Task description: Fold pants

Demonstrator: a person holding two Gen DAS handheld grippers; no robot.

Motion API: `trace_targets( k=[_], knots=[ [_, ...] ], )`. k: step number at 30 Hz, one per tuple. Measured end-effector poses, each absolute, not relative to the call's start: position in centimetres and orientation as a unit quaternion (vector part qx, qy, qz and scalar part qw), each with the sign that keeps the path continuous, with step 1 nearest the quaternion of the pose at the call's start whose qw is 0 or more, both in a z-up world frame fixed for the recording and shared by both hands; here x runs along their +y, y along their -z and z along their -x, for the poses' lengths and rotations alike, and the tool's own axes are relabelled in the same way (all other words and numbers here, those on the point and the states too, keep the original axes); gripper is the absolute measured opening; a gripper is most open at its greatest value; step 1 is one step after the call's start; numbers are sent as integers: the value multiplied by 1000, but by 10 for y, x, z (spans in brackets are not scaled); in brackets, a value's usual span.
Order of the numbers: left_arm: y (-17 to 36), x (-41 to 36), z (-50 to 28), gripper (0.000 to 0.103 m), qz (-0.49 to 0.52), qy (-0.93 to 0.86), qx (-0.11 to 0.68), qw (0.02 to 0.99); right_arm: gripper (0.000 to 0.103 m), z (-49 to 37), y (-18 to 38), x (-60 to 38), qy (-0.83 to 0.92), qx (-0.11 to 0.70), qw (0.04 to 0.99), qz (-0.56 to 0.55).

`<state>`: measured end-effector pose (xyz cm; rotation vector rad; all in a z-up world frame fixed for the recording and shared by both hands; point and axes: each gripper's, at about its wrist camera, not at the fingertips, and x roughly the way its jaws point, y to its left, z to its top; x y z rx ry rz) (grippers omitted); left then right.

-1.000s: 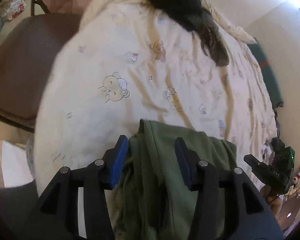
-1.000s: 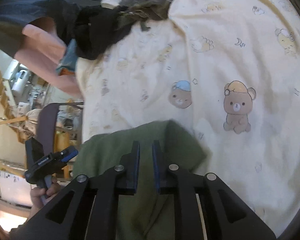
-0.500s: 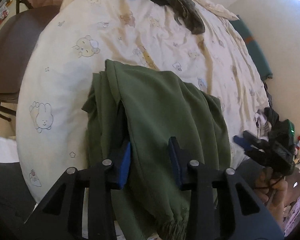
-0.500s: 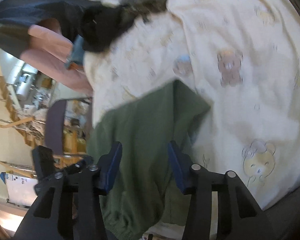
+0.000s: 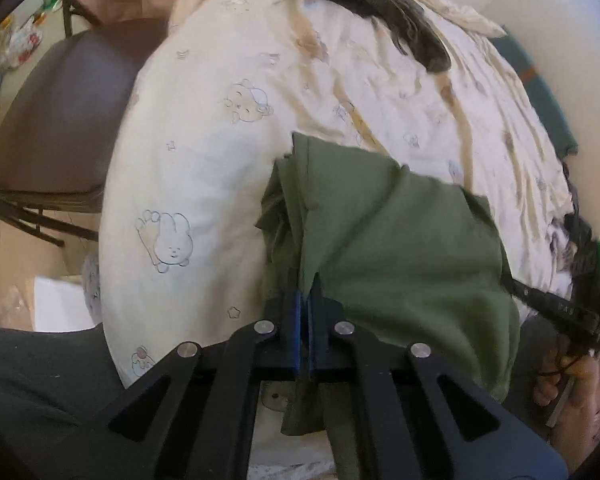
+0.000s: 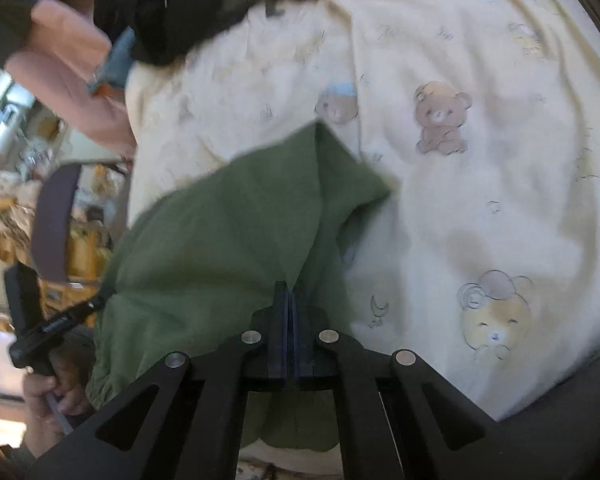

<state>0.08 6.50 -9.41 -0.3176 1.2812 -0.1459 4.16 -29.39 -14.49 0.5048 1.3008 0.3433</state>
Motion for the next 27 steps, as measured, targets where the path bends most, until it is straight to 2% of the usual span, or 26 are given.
trace_targets(
  k=[1, 2, 4, 5, 6, 8, 14, 16, 17, 18, 20, 24, 27],
  knots=[
    [91, 60, 1, 2, 145, 76, 594, 787, 1, -42, 144, -293, -149, 595, 756, -227],
    [87, 56, 4, 3, 148, 86, 594, 786, 7, -42, 141, -294, -143, 596, 756, -230],
    [84, 51, 10, 18, 151, 102, 607, 773, 13, -36, 132, -306, -147, 587, 754, -256],
    [83, 52, 14, 42, 155, 102, 617, 765, 25, -33, 130, -309, -151, 586, 751, -262],
    [81, 53, 18, 53, 162, 101, 618, 762, 46, -27, 126, -314, -160, 590, 742, -275],
    [77, 54, 28, 53, 176, 98, 618, 760, 67, -14, 119, -320, -173, 592, 726, -304],
    [92, 27, 46, 50, 201, 122, 641, 731, 64, 20, 123, -303, -195, 616, 684, -337],
    [97, 15, 47, 41, 198, 133, 631, 738, 50, 26, 139, -290, -190, 632, 672, -336],
    [98, 11, 47, 20, 192, 136, 627, 743, 27, 27, 146, -283, -190, 633, 668, -341],
    [99, 7, 46, 6, 175, 133, 624, 750, 17, 26, 146, -279, -192, 629, 674, -335],
    [99, 11, 48, 5, 181, 133, 628, 745, 0, 24, 138, -273, -192, 617, 699, -305],
    [84, 38, 62, 4, 178, 128, 631, 744, 0, 34, 107, -291, -184, 600, 732, -265],
    [101, 31, 60, 6, 156, 126, 667, 718, 0, 30, 130, -288, -165, 651, 700, -244]
  ],
)
